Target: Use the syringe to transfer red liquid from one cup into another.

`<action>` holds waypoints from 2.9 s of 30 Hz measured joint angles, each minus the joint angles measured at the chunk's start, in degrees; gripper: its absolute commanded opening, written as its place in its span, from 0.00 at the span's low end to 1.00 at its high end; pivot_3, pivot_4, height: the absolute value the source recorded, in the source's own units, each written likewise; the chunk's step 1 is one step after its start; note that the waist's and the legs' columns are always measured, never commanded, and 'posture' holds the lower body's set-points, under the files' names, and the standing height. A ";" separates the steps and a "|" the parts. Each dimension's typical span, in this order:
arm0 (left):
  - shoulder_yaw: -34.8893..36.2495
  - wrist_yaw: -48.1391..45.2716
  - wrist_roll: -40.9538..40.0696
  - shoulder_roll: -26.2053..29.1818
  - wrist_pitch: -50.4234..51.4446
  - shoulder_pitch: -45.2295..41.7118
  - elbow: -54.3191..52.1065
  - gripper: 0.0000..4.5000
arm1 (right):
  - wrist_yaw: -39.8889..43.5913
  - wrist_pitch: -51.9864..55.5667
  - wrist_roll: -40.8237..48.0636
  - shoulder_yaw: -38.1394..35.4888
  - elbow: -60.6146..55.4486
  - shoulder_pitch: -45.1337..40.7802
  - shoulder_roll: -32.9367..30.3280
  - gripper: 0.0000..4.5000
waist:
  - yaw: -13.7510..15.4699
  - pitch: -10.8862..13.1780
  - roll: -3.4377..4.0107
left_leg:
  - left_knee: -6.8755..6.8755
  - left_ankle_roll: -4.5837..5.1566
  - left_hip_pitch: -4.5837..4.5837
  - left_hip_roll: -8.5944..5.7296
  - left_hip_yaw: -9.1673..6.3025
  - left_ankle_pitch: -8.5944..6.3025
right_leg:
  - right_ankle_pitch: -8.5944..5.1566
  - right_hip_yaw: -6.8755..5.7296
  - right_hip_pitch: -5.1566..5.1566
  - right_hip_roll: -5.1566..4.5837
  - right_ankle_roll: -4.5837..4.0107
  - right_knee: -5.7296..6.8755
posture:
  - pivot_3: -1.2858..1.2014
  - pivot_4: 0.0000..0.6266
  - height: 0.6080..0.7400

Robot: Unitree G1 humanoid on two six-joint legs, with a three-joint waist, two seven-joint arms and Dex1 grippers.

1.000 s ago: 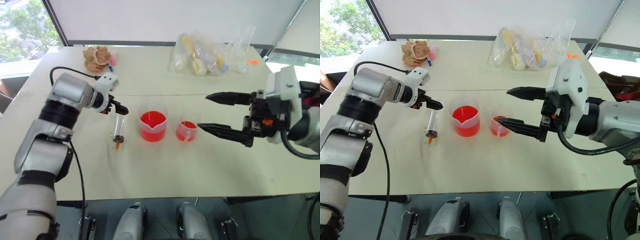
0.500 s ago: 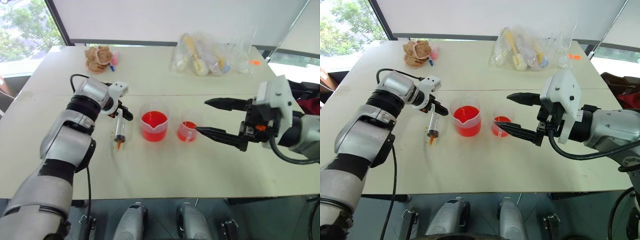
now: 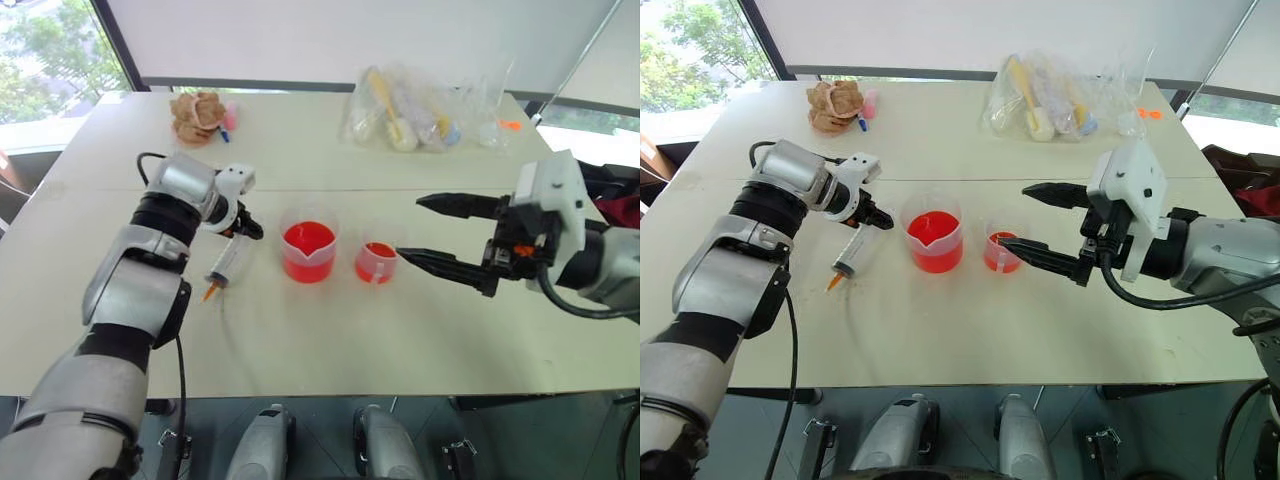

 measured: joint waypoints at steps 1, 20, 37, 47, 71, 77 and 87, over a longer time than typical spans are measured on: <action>3.56 -0.07 -1.88 0.70 0.67 -2.49 -0.03 0.46 | -0.09 0.02 0.73 -0.99 1.36 -0.02 0.47 0.82 | 0.01 0.12 -0.18 | 0.00 0.00 -0.04 0.01 -0.02 0.00 | 0.00 -0.02 -0.04 0.01 0.00 0.02 | 0.52 0.24 1.00; 24.21 1.90 -27.19 -6.57 -9.19 13.24 -53.64 0.46 | -5.93 -8.44 -5.47 1.46 15.23 -22.76 7.99 0.82 | -0.49 -0.03 0.15 | 0.02 -0.43 0.10 -0.01 0.08 0.24 | 0.00 0.19 -0.23 -0.06 -0.01 0.54 | 0.52 0.24 1.00; 13.86 5.32 -21.52 -4.83 -28.77 28.10 -59.24 0.46 | -1.90 -20.88 -30.33 24.80 23.74 -24.95 21.05 0.82 | -0.76 -0.04 0.17 | 0.04 -0.34 0.12 -0.05 0.04 0.23 | 0.02 0.18 -0.21 -0.02 -0.03 0.58 | 0.52 0.24 1.00; 12.80 5.87 -20.20 -4.73 -34.52 32.54 -59.37 0.46 | -1.14 -26.26 -38.89 25.45 30.12 -25.65 24.66 0.82 | -1.40 -0.03 0.18 | 0.01 -0.35 0.14 -0.05 0.01 0.23 | 0.02 0.17 -0.21 0.02 -0.03 0.60 | 0.52 0.24 1.00; 11.27 11.44 -16.38 -8.43 -41.40 35.48 -56.38 0.46 | 2.53 -24.00 -41.67 23.97 29.47 -26.64 27.03 0.82 | -1.37 -0.03 0.19 | 0.02 -0.34 0.14 -0.06 -0.01 0.23 | 0.02 0.15 -0.20 0.00 -0.03 0.59 | 0.52 0.24 1.00; 10.39 12.05 -15.40 -8.56 -41.87 37.12 -57.62 0.46 | 2.40 -28.12 -45.51 25.65 34.93 -28.89 29.03 0.82 | -1.39 -0.03 0.19 | 0.01 -0.35 0.15 -0.06 -0.01 0.23 | 0.02 0.15 -0.20 0.01 -0.03 0.59 | 0.52 0.24 1.00; 10.45 14.00 -15.52 -9.73 -41.34 38.63 -58.89 0.46 | 3.78 -30.31 -49.32 28.60 38.62 -29.90 30.07 0.82 | -1.40 -0.03 0.19 | 0.00 -0.35 0.15 -0.07 -0.01 0.23 | 0.02 0.15 -0.20 0.00 -0.03 0.58 | 0.52 0.24 1.00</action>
